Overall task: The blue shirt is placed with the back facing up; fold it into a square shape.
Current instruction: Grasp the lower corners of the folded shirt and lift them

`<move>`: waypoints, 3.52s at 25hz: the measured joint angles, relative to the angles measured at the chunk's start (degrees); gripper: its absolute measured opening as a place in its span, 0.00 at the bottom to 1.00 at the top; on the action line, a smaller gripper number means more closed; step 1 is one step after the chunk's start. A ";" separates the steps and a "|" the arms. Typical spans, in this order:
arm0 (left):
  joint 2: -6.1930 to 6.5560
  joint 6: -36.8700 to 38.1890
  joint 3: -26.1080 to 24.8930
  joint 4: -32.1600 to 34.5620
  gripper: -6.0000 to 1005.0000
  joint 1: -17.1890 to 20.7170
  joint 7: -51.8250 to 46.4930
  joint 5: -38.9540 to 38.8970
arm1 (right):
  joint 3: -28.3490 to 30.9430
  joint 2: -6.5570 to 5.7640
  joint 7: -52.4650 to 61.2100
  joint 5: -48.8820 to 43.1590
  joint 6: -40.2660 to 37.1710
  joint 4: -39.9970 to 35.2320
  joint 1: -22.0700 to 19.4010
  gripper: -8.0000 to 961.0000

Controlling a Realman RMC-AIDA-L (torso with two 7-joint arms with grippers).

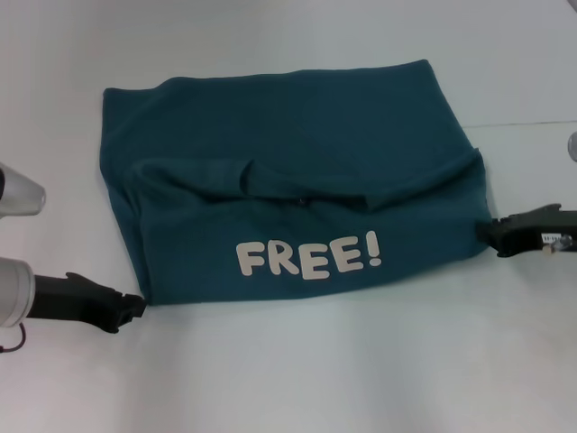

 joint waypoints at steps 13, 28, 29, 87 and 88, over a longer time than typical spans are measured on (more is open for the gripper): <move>-0.53 0.24 -0.06 0.36 0.07 -0.27 0.07 -0.01 | -1.04 -0.01 1.00 0.01 0.52 -0.23 -0.22 0.04; -0.70 -4.69 -0.54 -1.73 0.46 -3.00 -0.03 -0.11 | -1.09 -0.01 1.21 -0.26 1.33 0.40 -0.12 0.05; -0.69 -4.93 -0.46 -1.87 0.48 -3.02 -0.05 -0.11 | -1.09 -0.01 1.21 -0.26 1.39 0.41 -0.12 0.05; -1.76 -6.30 0.19 -5.19 0.14 -3.82 2.66 0.03 | -0.56 -0.36 1.21 -0.52 3.51 3.46 1.40 0.04; -1.84 -6.17 0.35 -5.18 0.13 -3.81 2.87 0.03 | -0.54 -0.36 1.21 -0.52 3.50 3.46 1.37 0.04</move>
